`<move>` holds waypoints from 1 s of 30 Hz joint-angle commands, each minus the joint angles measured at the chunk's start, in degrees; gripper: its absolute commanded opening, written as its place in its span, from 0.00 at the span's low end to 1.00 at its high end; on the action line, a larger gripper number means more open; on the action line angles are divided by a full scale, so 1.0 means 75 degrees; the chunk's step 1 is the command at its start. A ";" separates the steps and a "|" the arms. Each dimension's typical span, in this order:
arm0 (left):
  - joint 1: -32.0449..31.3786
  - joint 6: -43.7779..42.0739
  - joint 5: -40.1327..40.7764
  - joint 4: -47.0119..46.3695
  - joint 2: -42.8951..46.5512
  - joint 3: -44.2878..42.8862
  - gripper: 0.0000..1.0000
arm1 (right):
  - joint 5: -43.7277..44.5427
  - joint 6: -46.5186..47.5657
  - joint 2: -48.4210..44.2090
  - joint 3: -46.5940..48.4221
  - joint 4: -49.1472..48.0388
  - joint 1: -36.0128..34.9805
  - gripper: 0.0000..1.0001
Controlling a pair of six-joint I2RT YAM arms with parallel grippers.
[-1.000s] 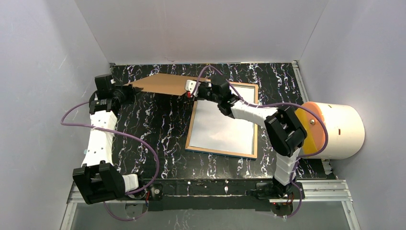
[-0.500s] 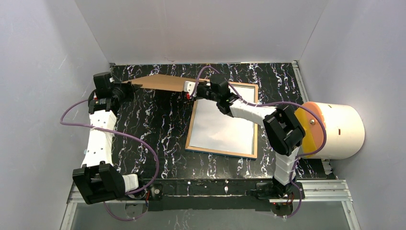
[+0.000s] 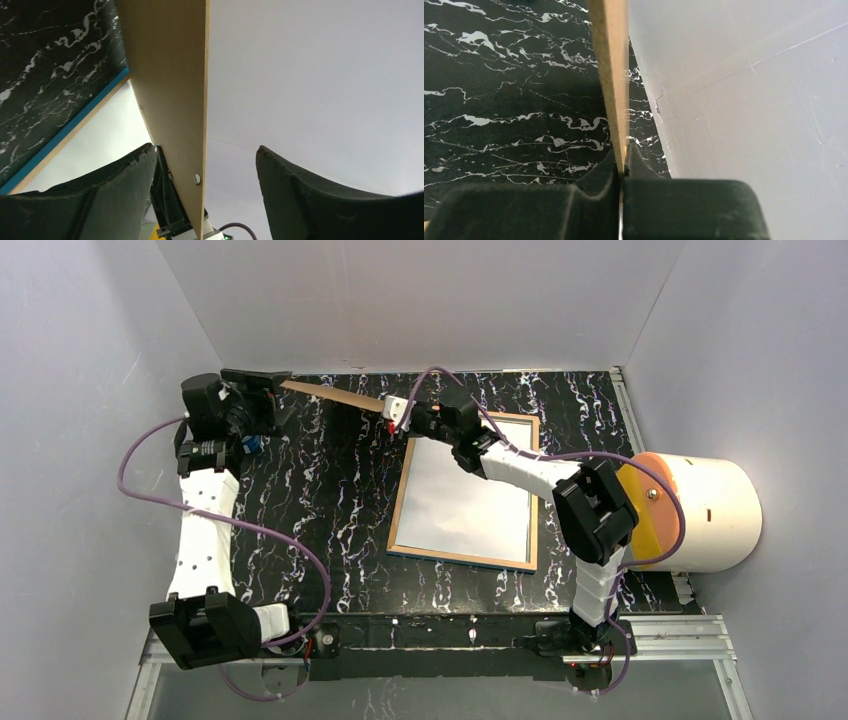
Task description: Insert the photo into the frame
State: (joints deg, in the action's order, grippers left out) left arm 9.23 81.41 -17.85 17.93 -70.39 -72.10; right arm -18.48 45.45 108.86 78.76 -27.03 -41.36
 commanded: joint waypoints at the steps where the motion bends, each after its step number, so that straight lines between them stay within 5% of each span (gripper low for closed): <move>1: -0.0027 -0.0487 -0.0165 -0.0397 0.0209 -0.0539 0.78 | 0.0255 -0.0322 -0.0771 0.0644 -0.1020 -0.0017 0.01; 6: -0.0090 -0.1874 -0.1470 -0.1559 -0.0623 -0.2284 0.98 | 0.0435 -0.1130 -0.0988 0.0865 -0.1030 -0.0020 0.01; 17: -0.0233 -0.2538 -0.1896 -0.2248 -0.0510 -0.2559 0.98 | 0.1521 -0.3962 -0.1299 0.1452 -0.1128 0.0001 0.01; 30: -0.0503 -0.3055 -0.1793 -0.1834 -0.0652 -0.2222 0.98 | 0.2297 -0.8438 -0.2501 0.1227 0.0891 0.0457 0.01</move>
State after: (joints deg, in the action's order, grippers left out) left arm 6.09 60.73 -30.72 3.07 -75.13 -89.91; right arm -3.70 -3.66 97.78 87.57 -19.16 -39.35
